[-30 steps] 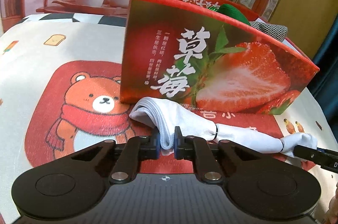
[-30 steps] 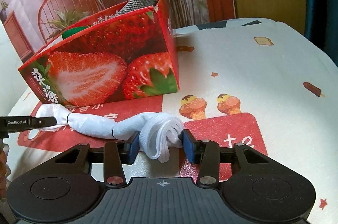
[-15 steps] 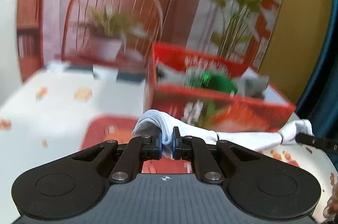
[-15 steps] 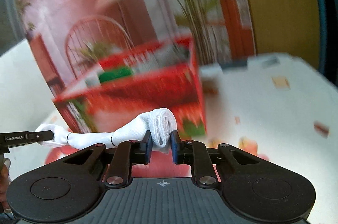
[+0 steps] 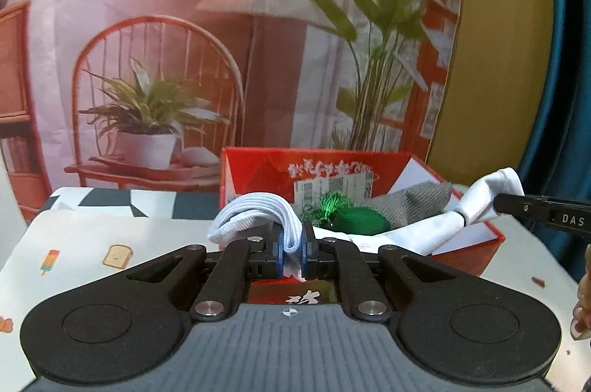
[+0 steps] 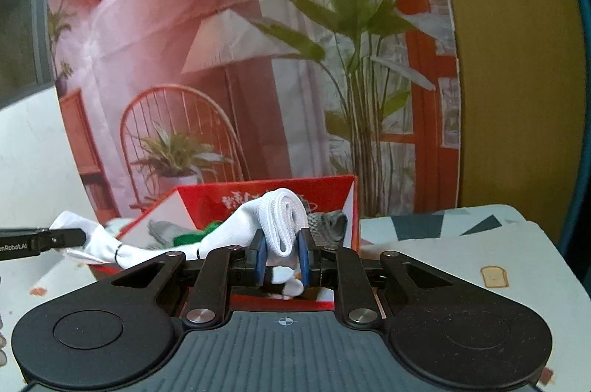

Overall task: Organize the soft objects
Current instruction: 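Lift the white cloth with both grippers and lower it into the box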

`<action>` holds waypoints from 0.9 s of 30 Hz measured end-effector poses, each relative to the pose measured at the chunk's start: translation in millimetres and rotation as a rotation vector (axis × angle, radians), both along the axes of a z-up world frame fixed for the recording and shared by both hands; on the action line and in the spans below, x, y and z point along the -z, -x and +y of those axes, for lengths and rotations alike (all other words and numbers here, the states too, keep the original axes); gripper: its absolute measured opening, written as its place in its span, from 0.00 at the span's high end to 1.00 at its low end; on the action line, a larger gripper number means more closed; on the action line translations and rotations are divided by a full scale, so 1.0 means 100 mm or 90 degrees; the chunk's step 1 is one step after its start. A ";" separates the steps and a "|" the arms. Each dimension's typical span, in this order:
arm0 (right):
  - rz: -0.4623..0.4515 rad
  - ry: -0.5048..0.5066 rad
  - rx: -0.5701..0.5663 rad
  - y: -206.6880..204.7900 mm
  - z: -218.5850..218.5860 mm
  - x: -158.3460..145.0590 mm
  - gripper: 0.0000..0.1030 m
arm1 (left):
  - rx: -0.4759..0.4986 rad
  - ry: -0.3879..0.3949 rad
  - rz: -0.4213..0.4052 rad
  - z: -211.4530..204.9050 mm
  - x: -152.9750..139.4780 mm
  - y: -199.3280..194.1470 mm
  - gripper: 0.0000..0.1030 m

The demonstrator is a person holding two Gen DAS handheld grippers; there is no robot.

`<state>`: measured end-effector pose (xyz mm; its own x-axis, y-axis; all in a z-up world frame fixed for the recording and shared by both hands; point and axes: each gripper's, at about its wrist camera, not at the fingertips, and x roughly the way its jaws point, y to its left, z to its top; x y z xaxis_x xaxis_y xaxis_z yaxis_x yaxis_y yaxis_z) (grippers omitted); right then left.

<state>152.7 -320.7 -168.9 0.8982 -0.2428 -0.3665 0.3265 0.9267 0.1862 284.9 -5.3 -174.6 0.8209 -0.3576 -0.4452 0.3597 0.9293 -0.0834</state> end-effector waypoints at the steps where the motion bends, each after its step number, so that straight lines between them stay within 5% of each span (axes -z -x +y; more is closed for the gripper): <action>1: 0.011 0.005 0.002 -0.05 0.02 0.03 0.84 | 0.003 -0.003 0.006 -0.01 0.04 -0.05 0.91; 13: 0.088 0.011 0.001 -0.38 -0.09 0.26 0.85 | 0.038 -0.057 0.073 -0.20 0.30 -0.53 0.91; 22: 0.142 0.037 -0.026 -0.56 0.02 0.34 0.84 | 0.037 -0.046 0.109 -0.19 0.37 -0.58 0.89; 24: 0.145 0.035 -0.022 -0.55 0.01 0.34 0.80 | 0.034 -0.047 0.104 -0.17 0.34 -0.57 0.75; 26: 0.145 0.039 -0.018 -0.54 0.01 0.33 0.74 | 0.032 -0.041 0.090 -0.16 0.29 -0.54 0.33; 27: 0.144 0.041 -0.016 -0.53 0.00 0.32 0.73 | 0.030 -0.037 0.077 -0.15 0.25 -0.50 0.28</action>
